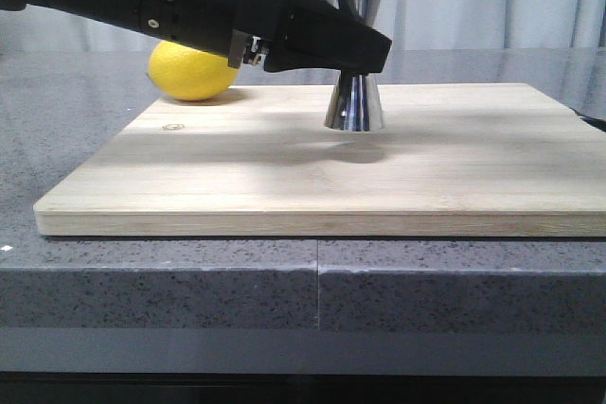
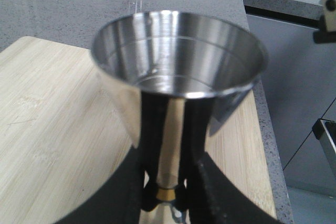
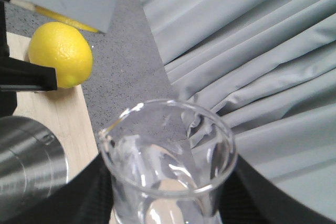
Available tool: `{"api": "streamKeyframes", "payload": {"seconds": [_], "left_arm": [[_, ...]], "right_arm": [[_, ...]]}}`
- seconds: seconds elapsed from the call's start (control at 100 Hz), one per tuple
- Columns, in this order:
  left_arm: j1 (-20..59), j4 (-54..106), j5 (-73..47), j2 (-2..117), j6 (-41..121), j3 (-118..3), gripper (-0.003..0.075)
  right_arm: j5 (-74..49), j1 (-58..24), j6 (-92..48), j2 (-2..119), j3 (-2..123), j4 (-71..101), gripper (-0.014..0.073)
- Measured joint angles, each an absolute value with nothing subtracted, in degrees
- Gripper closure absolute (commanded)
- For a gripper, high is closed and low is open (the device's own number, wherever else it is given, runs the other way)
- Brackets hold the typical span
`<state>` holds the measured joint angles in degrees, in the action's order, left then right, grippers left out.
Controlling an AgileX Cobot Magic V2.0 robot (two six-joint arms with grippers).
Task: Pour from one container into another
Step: 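Tilt the beaker with the right gripper, pouring liquid into the jigger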
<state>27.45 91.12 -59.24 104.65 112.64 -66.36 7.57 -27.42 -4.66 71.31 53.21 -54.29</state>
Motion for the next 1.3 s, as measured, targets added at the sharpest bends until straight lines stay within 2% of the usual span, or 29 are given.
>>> {"api": "streamKeyframes", "payload": {"seconds": [1.3], "left_arm": [[27.5, 91.1, -59.2, 104.6, 112.6, -66.4, 0.0734]], "right_arm": [[8.2, -27.4, -4.7, 71.3, 53.2, -66.6, 0.0352]]}}
